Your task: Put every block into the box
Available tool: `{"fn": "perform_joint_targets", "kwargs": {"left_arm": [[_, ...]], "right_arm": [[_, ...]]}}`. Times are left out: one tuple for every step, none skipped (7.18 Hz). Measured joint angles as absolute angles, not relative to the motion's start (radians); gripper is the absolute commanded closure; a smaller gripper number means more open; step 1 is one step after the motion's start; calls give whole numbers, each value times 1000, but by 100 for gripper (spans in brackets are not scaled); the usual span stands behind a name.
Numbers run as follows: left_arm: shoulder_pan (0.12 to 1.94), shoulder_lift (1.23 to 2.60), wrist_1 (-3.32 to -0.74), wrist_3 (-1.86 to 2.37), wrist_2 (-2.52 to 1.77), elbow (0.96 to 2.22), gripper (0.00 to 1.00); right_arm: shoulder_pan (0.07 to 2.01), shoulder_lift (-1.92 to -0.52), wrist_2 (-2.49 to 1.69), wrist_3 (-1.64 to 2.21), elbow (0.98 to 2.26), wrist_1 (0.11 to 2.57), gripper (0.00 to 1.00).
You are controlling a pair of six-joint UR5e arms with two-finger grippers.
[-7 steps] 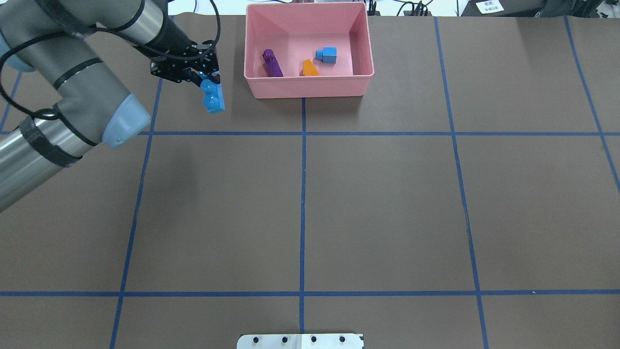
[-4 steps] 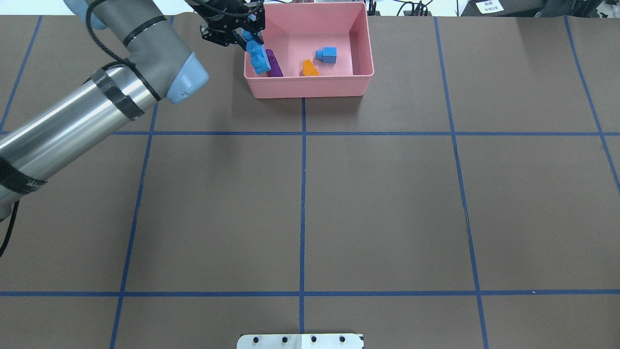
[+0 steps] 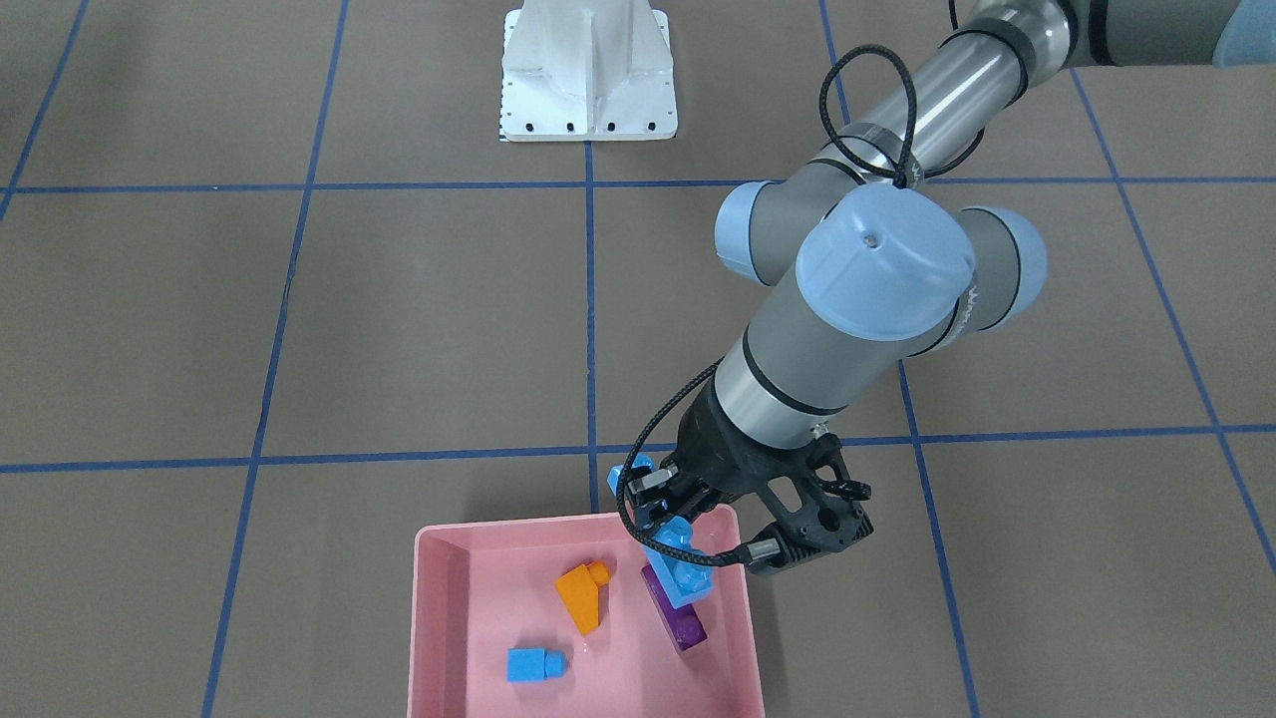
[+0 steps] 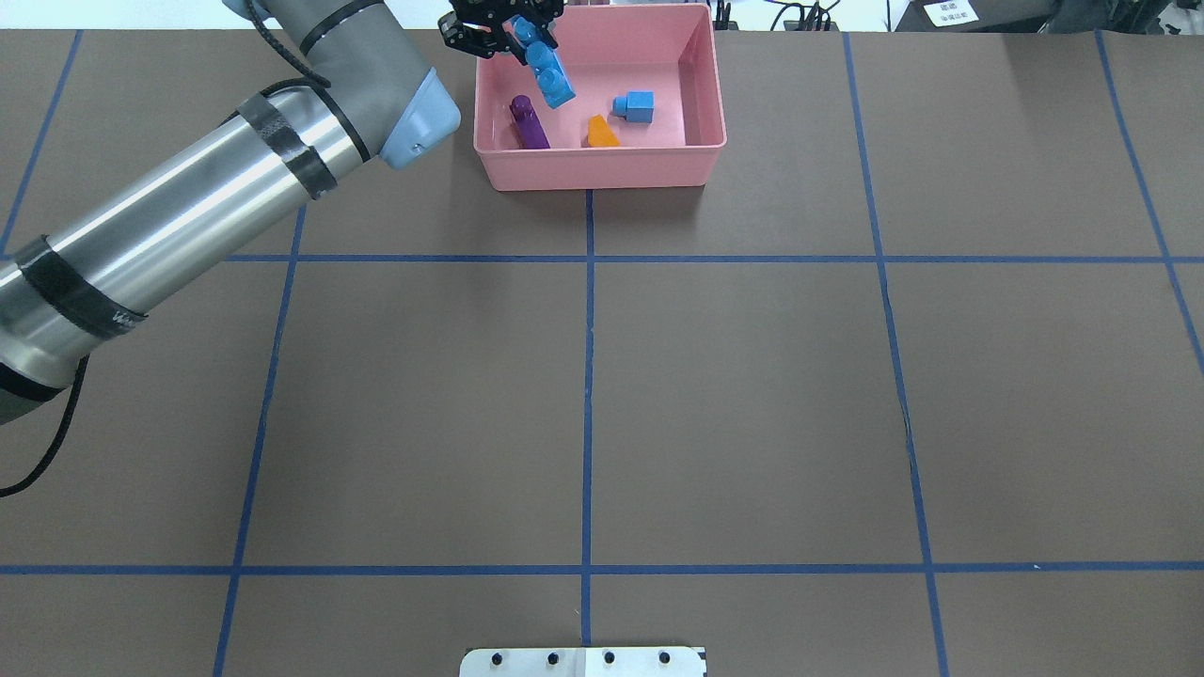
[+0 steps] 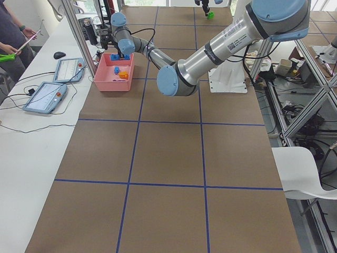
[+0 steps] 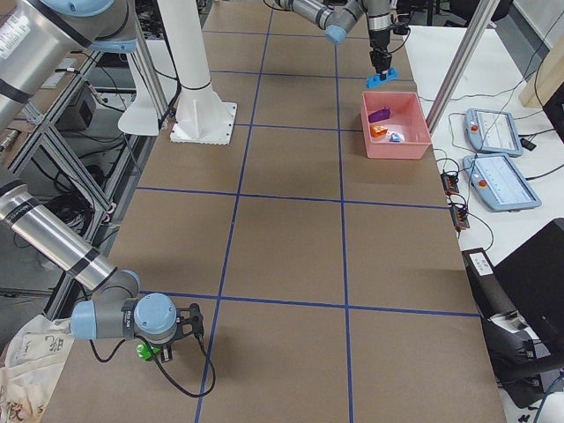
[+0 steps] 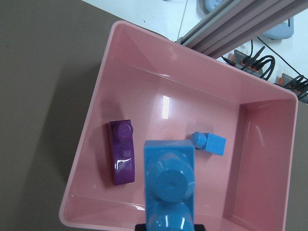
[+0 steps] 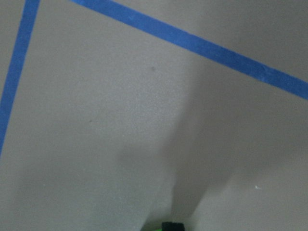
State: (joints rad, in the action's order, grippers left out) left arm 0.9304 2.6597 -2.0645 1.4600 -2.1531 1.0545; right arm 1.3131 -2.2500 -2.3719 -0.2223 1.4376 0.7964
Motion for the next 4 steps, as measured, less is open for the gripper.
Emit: {"fn": "perform_joint_targets", "kwargs": {"left_arm": [[924,2689,-2065,1485,-2134,1029,100],[916,2707,-2065,1497,-2121,1012,100],[913,2713,-2065,1501,-2116,1005,100],[911,2716,-2066,1503,-2111,1002,100]], "right_arm": [[1313,-2251,-2373,-224,1441,796,2],[1313,-2250,-2373,-226,1444,796,1],[1313,-2249,-2378,-227,1450,796,0],[1313,-2249,-2392,-226,1456,796,0]]}}
